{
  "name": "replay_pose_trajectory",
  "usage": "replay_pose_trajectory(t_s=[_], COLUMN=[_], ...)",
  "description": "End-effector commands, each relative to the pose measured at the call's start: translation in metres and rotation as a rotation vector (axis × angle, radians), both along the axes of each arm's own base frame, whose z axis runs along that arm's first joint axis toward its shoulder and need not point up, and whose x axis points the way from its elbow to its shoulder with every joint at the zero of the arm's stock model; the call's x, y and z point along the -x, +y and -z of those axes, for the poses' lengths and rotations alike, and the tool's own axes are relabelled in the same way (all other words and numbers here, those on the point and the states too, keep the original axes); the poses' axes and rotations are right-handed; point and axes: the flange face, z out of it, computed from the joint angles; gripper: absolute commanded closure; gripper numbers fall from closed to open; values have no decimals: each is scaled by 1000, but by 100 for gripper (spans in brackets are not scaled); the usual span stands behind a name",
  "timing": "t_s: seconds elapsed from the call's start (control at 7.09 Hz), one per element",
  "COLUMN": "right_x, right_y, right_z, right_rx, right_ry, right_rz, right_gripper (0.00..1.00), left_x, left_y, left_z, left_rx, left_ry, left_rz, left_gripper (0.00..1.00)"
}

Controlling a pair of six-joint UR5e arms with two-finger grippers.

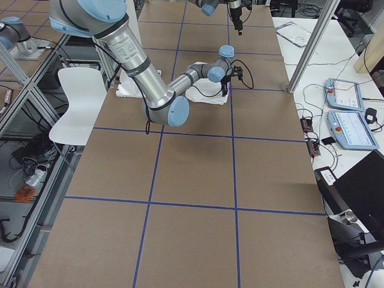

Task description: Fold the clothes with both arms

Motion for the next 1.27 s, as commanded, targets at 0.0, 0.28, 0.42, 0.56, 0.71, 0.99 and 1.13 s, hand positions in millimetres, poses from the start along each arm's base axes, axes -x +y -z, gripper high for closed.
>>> replay_pose_trajectory(t_s=[0.0,0.28,0.42,0.56,0.71,0.99,1.13], right_x=[3,1,-2,-4,-8,-21,-37], right_y=[2,1,0,0,-1,-6,-9], right_z=[-4,-2,3,5,7,9,3], right_rx=[1,-12,-17,-20,-22,-29,-30], right_ry=[6,2,-6,-10,-15,-23,-25], right_rz=[7,11,9,8,2,-13,-27], right_gripper=[39,75,83,95,100,100,100], left_x=[0,-1,0,-1,-1,-2,-2], left_y=[0,0,0,0,0,1,1], left_z=[0,1,0,1,1,1,3], left_rx=[0,0,3,2,2,4,6], left_ry=[0,1,4,5,5,6,9], left_rz=[0,-1,5,3,3,4,7], left_gripper=[1,1,1,1,1,1,1])
